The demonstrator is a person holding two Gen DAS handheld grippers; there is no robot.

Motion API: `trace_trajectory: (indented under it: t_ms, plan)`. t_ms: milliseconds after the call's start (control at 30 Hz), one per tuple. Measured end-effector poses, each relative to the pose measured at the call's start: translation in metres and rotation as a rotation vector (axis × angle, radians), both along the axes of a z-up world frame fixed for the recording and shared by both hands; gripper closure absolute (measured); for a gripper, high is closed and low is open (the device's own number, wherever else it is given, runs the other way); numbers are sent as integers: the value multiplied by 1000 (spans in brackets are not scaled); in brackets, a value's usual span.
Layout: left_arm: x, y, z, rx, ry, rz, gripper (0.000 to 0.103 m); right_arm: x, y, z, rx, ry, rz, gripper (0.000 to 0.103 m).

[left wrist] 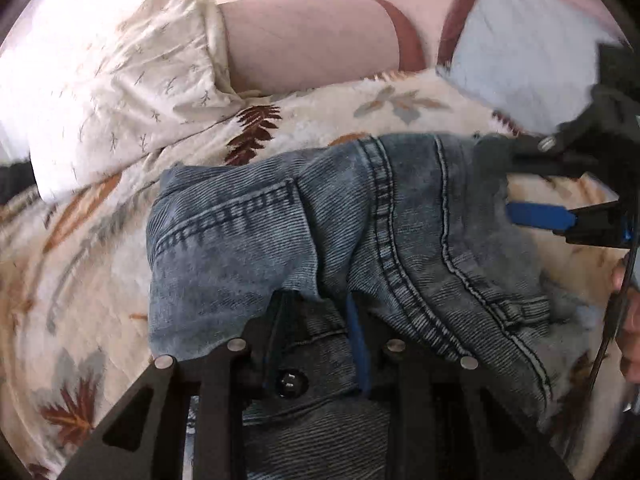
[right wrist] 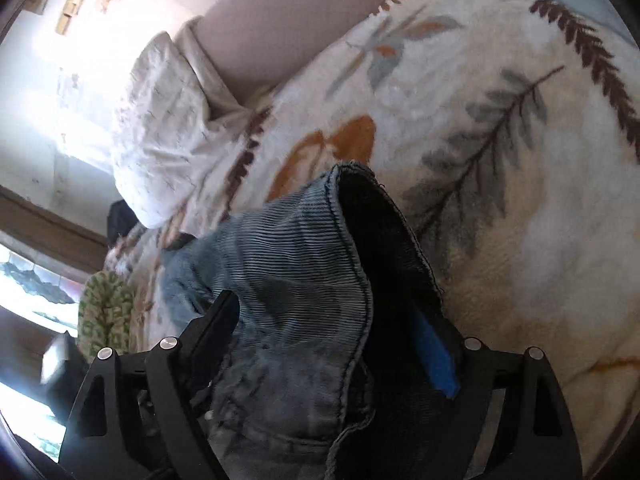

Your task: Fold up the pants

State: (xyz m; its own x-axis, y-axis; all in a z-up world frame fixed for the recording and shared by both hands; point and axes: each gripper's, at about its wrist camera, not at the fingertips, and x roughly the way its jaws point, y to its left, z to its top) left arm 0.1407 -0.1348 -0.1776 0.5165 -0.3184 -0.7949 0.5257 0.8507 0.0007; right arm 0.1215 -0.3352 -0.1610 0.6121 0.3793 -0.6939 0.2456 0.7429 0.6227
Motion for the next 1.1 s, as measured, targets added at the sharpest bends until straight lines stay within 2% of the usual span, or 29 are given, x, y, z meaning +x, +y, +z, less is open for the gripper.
trace_trajectory:
  t_ms: [67,167,267,300,333,367,400,433,500,600,667,800,967,1100]
  plan:
    - [-4,15,11,-63,18,-5,69,-12,-6,20,-17,-91,-13,20]
    - [-15,36,39,-126,-9,-25,69,-35,-6,45,-20,-219,4,20]
    - [-6,53,66,-126,-35,20,69,-52,10,59,-43,-293,58,21]
    - [0,57,73,-129,-42,45,68,-55,17,61,-55,-303,82,24]
    - [6,58,77,-125,-47,60,65,-53,28,62,-74,-307,110,31]
    - [12,57,78,-105,-50,72,65,-51,41,62,-100,-305,141,38]
    - [16,53,76,-72,-52,75,65,-49,52,61,-125,-299,167,56]
    - [19,48,72,-45,-54,71,65,-46,66,56,-166,-277,205,68]
    - [25,36,61,-6,-44,51,65,-44,85,45,-190,-240,260,76]
    - [28,24,43,11,-6,41,65,-46,110,30,-234,-196,322,76]
    - [31,19,32,28,4,53,65,-45,119,13,-255,-126,344,76]
    - [43,17,13,52,42,74,65,-47,111,-13,-142,-35,312,78]
    - [59,11,1,89,61,43,58,-48,98,-25,-52,-21,292,79]
    - [72,13,-8,50,64,65,48,-47,93,-26,-18,-13,298,79]
